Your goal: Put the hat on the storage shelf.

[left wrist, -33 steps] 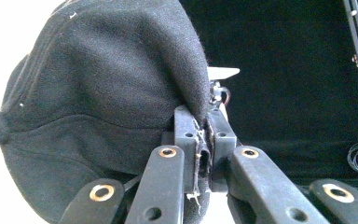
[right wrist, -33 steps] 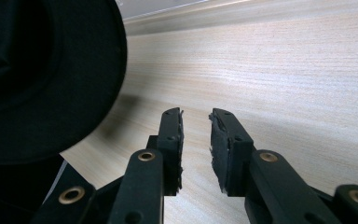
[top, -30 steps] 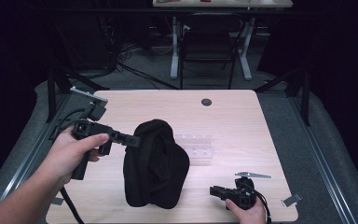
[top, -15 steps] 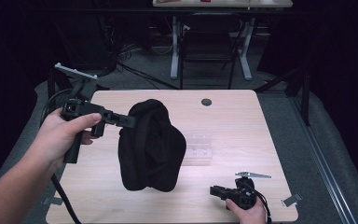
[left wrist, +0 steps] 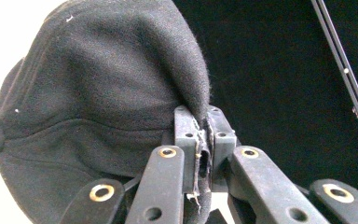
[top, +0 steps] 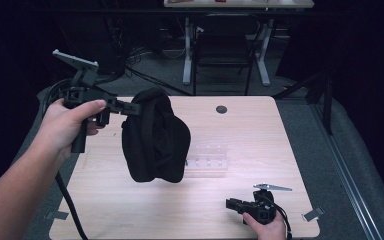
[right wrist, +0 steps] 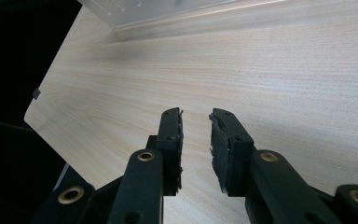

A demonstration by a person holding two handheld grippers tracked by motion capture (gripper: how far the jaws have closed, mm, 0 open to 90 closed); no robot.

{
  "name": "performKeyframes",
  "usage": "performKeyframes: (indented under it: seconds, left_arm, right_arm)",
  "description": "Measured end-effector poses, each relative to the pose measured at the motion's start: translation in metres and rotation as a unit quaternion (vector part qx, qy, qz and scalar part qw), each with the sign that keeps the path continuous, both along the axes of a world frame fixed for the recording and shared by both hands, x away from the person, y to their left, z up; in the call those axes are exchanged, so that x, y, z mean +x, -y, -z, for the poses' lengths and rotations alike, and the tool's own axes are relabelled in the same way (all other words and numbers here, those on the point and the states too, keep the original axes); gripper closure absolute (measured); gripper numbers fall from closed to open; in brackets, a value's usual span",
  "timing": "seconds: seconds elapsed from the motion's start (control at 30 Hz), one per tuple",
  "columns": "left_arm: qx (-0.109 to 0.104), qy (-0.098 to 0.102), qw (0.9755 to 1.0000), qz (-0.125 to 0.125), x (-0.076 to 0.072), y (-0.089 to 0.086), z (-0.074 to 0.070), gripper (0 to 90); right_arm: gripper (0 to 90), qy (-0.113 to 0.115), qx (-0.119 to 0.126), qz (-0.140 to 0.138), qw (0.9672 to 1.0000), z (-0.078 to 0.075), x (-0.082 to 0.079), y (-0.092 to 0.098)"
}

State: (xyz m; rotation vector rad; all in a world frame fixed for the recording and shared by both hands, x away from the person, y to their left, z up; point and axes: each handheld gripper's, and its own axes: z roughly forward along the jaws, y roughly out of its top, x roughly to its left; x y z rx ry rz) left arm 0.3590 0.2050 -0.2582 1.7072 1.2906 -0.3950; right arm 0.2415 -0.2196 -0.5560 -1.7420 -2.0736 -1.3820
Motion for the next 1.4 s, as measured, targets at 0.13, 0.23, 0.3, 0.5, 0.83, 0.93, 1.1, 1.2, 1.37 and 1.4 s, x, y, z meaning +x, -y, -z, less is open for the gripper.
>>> performKeyframes:
  seconds: [0.13, 0.23, 0.3, 0.5, 0.83, 0.93, 1.1, 1.2, 1.37, 1.4]
  left_arm:
    - [0.003, -0.001, 0.9999, -0.013, 0.009, -0.003, 0.002, 86.2]
    - [0.001, -0.004, 0.9998, -0.021, 0.013, -0.003, 0.004, 86.2]
    - [0.003, -0.005, 0.9997, -0.025, 0.017, -0.004, 0.006, 86.2]
    - [0.002, -0.01, 0.9994, -0.032, 0.029, -0.001, 0.017, 86.2]
    - [0.014, -0.014, 0.9989, -0.042, 0.043, 0.004, 0.031, 86.2]
    - [0.012, -0.016, 0.9986, -0.049, 0.045, 0.004, 0.034, 86.2]
    - [0.012, -0.018, 0.998, -0.059, 0.048, 0.004, 0.038, 86.1]
    - [0.012, -0.023, 0.9978, -0.061, 0.05, 0.007, 0.042, 86.1]
    - [0.01, -0.022, 0.9979, -0.06, 0.051, 0.012, 0.045, 86.1]
    - [0.01, -0.022, 0.9979, -0.06, 0.051, 0.012, 0.045, 86.1]
  right_arm:
    - [73.4, 0.002, -0.002, 0.0, 1.0, 0.0, 0.0, 0.0]
    - [73.4, 0.002, -0.002, 0.0, 1.0, -0.001, 0.0, 0.001]
    - [73.4, 0.003, -0.002, 0.0, 1.0, -0.001, 0.0, 0.001]
    - [73.2, 0.004, 0.001, 0.0, 1.0, -0.001, 0.0, 0.001]
    - [73.2, 0.004, 0.006, 0.001, 1.0, -0.001, 0.0, 0.002]
    - [73.2, 0.004, 0.006, 0.001, 1.0, -0.001, 0.001, 0.003]
    - [73.2, 0.008, -0.002, -0.001, 1.0, -0.002, 0.001, 0.002]
    - [72.7, 0.017, 0.003, -0.002, 0.9998, -0.003, 0.001, -0.001]
    - [72.1, 0.03, -0.01, -0.006, 0.9995, -0.008, 0.0, -0.004]
    - [71.8, 0.036, -0.018, -0.007, 0.9992, -0.011, 0.0, -0.004]
